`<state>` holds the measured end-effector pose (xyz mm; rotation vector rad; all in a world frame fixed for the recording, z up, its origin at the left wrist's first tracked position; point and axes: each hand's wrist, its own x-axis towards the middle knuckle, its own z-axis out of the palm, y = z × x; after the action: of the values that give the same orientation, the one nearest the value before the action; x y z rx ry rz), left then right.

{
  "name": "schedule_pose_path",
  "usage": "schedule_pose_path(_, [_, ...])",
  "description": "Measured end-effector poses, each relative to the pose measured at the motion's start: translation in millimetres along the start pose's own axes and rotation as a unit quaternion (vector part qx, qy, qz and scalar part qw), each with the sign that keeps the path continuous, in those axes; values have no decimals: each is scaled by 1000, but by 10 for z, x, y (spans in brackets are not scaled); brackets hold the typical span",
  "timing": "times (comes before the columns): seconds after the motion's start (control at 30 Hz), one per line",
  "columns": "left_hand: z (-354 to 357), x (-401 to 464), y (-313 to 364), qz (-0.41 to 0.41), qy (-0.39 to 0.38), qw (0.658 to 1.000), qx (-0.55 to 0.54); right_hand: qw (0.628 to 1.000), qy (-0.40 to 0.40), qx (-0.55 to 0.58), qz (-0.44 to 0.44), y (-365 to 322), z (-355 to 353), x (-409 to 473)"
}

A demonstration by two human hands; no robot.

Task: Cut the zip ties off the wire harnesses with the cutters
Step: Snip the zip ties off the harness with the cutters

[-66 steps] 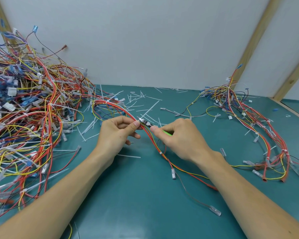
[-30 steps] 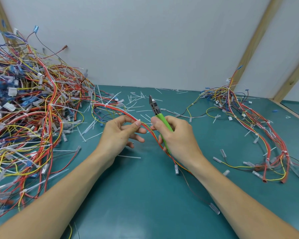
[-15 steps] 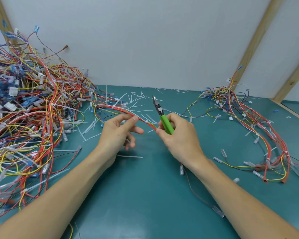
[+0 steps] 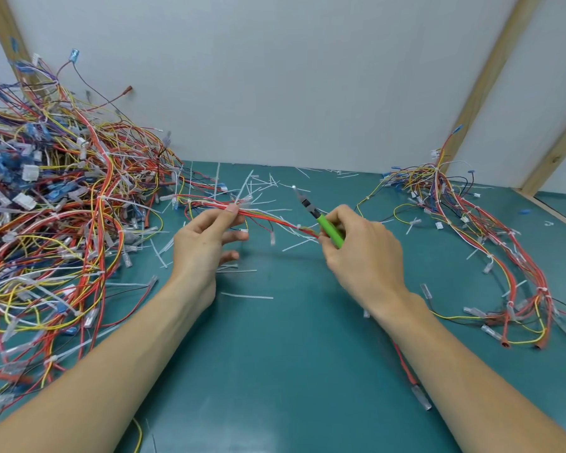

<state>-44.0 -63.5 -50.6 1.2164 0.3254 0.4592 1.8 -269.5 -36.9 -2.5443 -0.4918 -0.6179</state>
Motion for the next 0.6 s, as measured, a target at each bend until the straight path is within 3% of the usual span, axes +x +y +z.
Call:
schedule_pose_path(0.07, [32,-30,5,6,-35,999,-3,998,61,5,1,7,-58,14])
schedule_pose_path(0.17, [72,-70,2,18,-90,996,-3,986,118,115,-12,-74,-126,-11])
schedule_pose_path(0.27, [98,-107,-41,10,-159,987,20,974,81,208,-32,-213,-73,-97])
schedule_pose_path(0.37, [100,-119,-97,-28,-216,975,54,977,25,208,-35,-253,18,-158])
schedule_pose_path(0.5, [103,-120,-123,-56,-201,974,89,977,-25,211,10,-193,54,-112])
schedule_pose_path(0.6, [107,-121,-137,-28,-166,980,109,966,-66,243,54,-170,70,-77])
